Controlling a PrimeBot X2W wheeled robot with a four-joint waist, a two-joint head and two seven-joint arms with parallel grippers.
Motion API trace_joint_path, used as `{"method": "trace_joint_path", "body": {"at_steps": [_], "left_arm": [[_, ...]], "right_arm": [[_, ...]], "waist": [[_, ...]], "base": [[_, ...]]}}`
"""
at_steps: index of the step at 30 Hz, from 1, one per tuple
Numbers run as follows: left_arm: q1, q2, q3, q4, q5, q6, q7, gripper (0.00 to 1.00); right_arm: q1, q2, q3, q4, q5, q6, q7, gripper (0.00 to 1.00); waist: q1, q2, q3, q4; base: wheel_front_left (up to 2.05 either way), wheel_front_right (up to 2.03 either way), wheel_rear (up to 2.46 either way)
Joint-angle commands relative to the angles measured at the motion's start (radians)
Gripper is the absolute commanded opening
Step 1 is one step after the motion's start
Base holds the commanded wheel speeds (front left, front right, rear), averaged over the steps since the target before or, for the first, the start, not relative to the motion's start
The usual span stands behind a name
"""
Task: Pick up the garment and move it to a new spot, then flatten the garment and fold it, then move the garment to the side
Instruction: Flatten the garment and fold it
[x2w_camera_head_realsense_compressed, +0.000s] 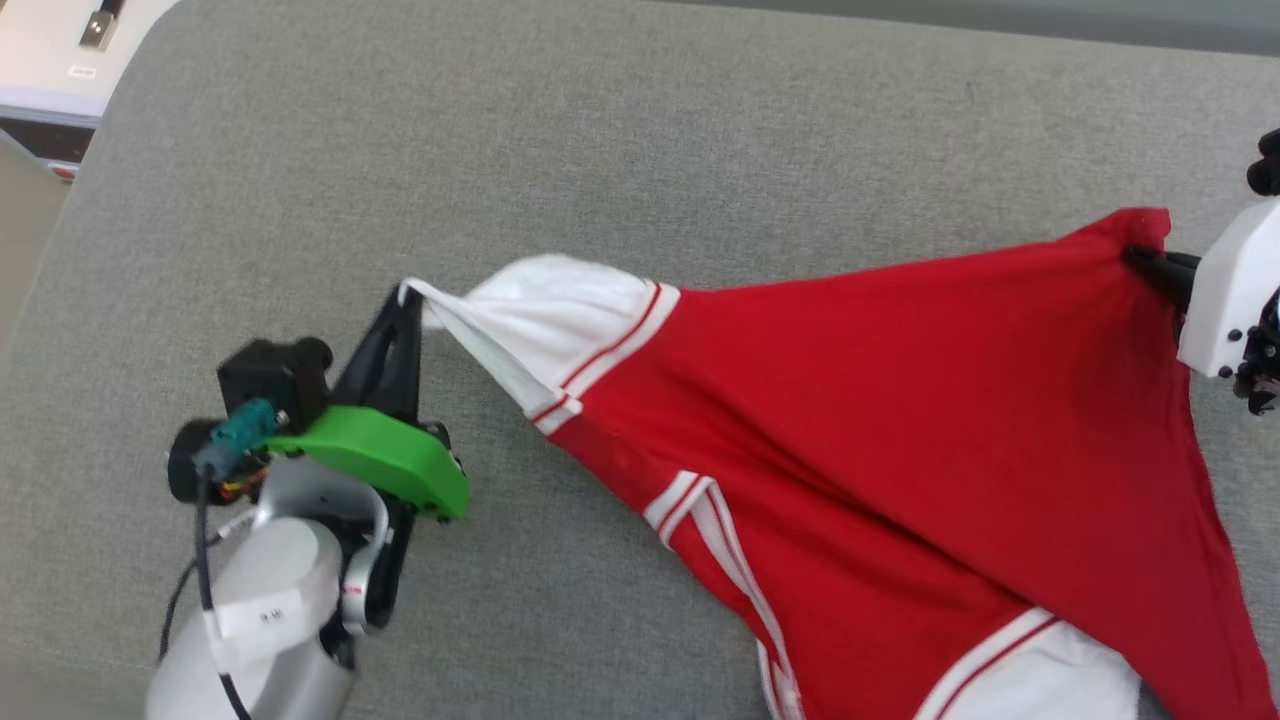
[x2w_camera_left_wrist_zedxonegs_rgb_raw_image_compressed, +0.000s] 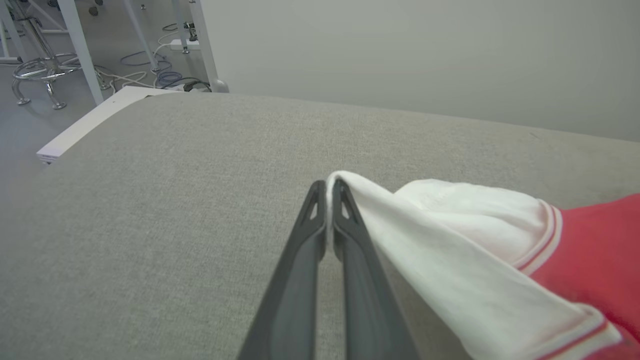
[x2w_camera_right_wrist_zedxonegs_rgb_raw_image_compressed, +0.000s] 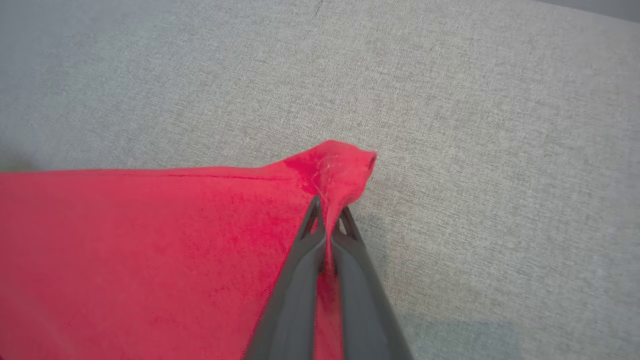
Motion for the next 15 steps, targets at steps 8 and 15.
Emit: {"method": "trace_joint_path", "body": {"at_steps": [8,15], "left_arm": [[-0.275,0.039,0.053,0.088,-0.025,-0.057,0.034,0.00],[-0.530,0.027,0.058,0.245,-0.021,-0.097,0.039,0.00]], "right_arm": [[-0.114,0.060,-0.008,0.095,-0.087,-0.001,-0.138,0.00],[-0.256,0.103,-0.032,0.197,-0.144,-0.001,-0.239,0.00]], "waist": [[0.0000,0.0000,-0.091,-0.087],[0.0000,0.0000,-0.085,-0.127]], "base": [[0.00,0.00,0.00],[0.00,0.00,0.00]]}}
